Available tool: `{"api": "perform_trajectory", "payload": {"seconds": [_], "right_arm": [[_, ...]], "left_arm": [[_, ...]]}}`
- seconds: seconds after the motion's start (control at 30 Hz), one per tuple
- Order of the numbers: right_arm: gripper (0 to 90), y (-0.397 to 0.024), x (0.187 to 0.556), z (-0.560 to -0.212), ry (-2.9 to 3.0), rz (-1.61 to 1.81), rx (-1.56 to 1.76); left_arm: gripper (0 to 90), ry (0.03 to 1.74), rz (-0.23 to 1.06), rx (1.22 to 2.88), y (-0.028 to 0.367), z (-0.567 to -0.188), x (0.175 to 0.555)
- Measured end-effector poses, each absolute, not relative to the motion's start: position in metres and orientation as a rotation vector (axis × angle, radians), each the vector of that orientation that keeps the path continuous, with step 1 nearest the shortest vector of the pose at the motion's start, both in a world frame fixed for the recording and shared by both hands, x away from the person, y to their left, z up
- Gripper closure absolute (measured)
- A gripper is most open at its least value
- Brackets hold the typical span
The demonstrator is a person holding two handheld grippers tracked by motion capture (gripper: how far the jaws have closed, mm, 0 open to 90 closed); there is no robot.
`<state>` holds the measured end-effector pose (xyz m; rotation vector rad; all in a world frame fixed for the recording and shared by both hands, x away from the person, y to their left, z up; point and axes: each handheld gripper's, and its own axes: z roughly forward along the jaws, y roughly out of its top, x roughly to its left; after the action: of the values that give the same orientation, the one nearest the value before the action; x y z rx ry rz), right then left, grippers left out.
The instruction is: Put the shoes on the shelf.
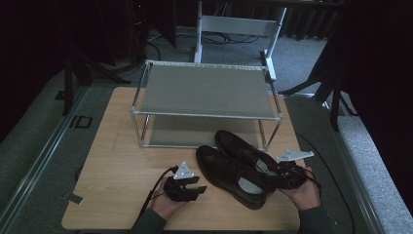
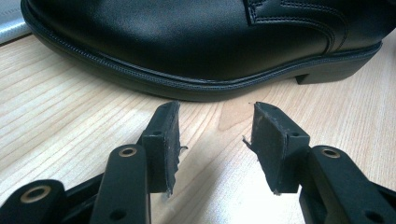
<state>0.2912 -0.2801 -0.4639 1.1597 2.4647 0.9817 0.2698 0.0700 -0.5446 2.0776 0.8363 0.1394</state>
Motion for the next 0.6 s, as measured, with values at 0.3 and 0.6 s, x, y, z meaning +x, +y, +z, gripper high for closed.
{"api": "perform_trajectory", "payload": {"seconds": [0.3, 0.6], "right_arm": [[45.1, -0.275, 0.294, -0.463, 2.548, 0.890, 1.133], [44.1, -0.267, 0.296, -0.465, 2.617, 0.778, 1.113]], "left_arm": [[52.5, 0.833, 0.142, 2.078, 0.070, -0.545, 0.269], [52.4, 0.830, 0.137, 2.078, 0.069, -0.545, 0.269]]}}
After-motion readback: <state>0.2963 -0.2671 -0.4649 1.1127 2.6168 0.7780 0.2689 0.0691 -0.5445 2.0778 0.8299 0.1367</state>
